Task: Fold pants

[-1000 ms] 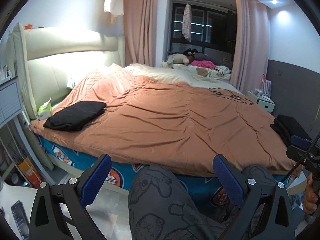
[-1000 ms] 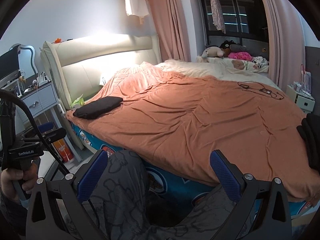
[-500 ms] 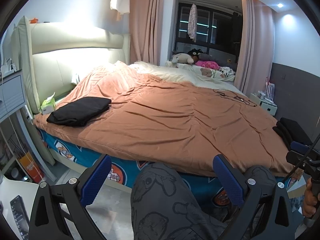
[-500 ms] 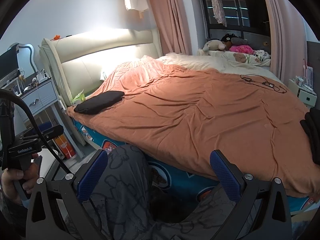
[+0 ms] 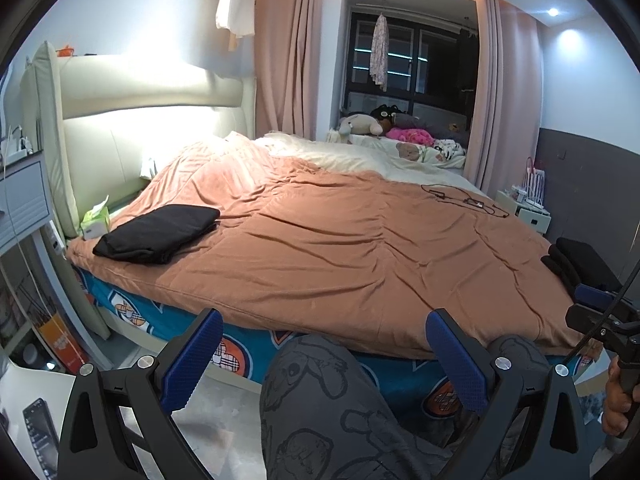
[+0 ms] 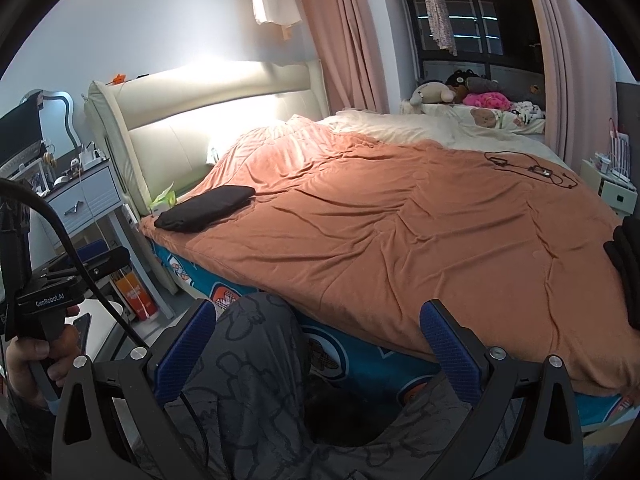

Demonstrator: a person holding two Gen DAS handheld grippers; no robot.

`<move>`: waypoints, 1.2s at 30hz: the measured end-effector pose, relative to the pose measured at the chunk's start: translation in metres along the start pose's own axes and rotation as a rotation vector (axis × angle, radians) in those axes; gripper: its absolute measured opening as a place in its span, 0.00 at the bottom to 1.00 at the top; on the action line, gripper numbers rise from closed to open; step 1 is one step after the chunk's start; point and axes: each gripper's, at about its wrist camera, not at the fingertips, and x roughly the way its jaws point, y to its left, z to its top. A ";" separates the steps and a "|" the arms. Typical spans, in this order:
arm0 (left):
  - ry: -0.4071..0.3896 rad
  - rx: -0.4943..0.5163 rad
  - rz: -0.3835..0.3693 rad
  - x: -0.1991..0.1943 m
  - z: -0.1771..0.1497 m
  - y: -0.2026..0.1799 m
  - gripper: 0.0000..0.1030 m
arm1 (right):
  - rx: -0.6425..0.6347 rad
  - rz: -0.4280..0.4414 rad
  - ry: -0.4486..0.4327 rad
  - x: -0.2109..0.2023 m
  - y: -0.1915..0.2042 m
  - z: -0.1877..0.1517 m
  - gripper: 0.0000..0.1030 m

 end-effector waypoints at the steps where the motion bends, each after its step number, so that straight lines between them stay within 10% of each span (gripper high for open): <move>1: 0.001 0.000 0.000 0.000 0.000 0.000 0.99 | 0.001 -0.001 0.000 0.000 0.000 0.000 1.00; 36: -0.031 0.020 -0.007 -0.016 0.004 -0.005 0.99 | -0.003 0.002 -0.014 -0.007 0.004 0.001 1.00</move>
